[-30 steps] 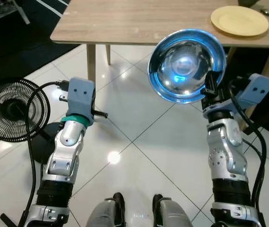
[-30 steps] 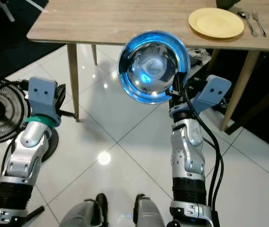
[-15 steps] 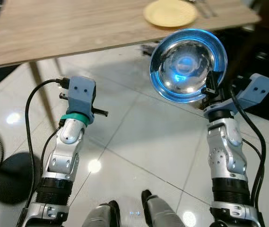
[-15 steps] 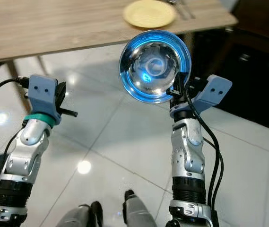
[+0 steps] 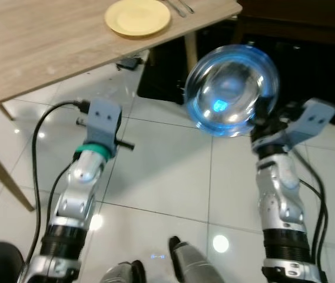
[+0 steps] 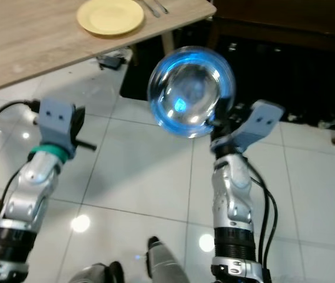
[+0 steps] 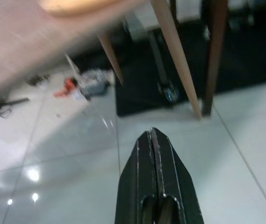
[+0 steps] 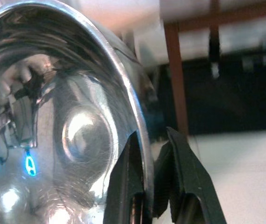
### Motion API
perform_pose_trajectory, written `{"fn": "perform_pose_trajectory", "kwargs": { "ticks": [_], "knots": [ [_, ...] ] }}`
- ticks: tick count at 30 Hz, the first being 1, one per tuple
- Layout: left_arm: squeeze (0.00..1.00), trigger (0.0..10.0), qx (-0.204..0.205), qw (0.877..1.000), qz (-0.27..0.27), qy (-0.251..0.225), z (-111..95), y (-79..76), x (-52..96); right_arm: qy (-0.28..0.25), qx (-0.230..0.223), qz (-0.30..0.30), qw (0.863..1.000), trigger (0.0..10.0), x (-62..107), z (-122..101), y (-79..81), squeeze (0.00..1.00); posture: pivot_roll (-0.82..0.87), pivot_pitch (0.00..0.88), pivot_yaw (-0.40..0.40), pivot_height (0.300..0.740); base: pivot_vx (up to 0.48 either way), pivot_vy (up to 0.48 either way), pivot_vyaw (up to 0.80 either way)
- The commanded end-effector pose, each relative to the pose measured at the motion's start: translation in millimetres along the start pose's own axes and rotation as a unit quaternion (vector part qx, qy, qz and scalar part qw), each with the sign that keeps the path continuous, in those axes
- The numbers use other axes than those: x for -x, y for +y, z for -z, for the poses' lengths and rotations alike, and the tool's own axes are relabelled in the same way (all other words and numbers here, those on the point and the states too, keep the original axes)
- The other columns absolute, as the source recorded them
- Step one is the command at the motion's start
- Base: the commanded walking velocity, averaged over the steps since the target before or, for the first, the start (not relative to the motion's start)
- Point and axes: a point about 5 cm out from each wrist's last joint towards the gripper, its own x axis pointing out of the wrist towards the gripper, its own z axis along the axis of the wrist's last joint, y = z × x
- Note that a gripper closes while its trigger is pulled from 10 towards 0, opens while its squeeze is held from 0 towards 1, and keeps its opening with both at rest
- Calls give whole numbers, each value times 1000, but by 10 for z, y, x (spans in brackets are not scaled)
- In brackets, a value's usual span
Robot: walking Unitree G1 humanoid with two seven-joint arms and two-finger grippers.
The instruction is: Setting the table
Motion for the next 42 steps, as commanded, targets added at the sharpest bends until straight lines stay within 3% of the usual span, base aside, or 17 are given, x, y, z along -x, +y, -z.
{"fn": "perform_pose_trajectory", "kwargs": {
  "ticks": [1, 3, 6, 8, 15, 22, 30, 33, 35, 38, 39, 42],
  "knots": [
    [0, 10000, -5, 999, 3, 35, 236, -3, 80, 38, 31, 9, 999, 10000, 133, 220, -119, 0, -68, 139, 90, 740, 0, 0, -800],
    [0, 10000, -9, 999, 0, 52, 373, 19, 134, 73, 48, 20, 996, 10000, 249, 400, -204, 0, -70, 139, 89, 740, 0, 0, -800],
    [0, 10000, -10, 998, 2, 59, 432, 22, 163, 89, 55, 25, 994, 10000, 311, 480, -246, 0, -70, 139, 89, 740, 0, 0, -800],
    [0, 10000, -13, 996, 16, 84, 613, 1, 248, 131, 76, 42, 988, 10000, 477, 683, -358, 0, -77, 132, 88, 740, 0, 0, -800],
    [0, 10000, 5, 989, 52, 135, 870, -75, 372, 178, 82, 71, 978, 10000, 685, 897, -481, 0, -86, 126, 91, 740, 0, 0, -800],
    [0, 10000, 7, 987, 35, 159, 1025, -45, 421, 218, 97, 94, 967, 10000, 891, 1081, -604, 0, -91, 127, 87, 740, 0, 0, -800],
    [0, 10000, 6, 989, 30, 146, 1004, -44, 390, 183, 100, 98, 973, 10000, 788, 964, -653, 0, -104, 133, 85, 740, 0, 0, -800],
    [0, 10000, -6, 993, 26, 115, 895, -53, 327, 139, 87, 94, 982, 10000, 646, 800, -639, 0, -102, 136, 84, 740, 0, 0, -800],
    [0, 10000, -24, 997, 25, 69, 737, -69, 243, 76, 68, 95, 990, 10000, 457, 567, -605, 0, -101, 134, 84, 740, 0, 0, 0],
    [0, 10000, -30, 998, 24, 55, 684, -71, 218, 59, 60, 96, 992, 10000, 407, 502, -592, 0, -101, 134, 84, 740, 0, 0, 0],
    [0, 10000, -36, 999, 18, 24, 557, -65, 153, 29, 48, 92, 994, 10000, 309, 372, -552, 0, -102, 131, 84, 740, 0, 0, 0],
    [0, 10000, -48, 999, 8, -5, 420, -55, 69, 6, 44, 82, 996, 10000, 216, 266, -492, 0, -103, 125, 82, 740, 360, 0, 0]
  ]
}}
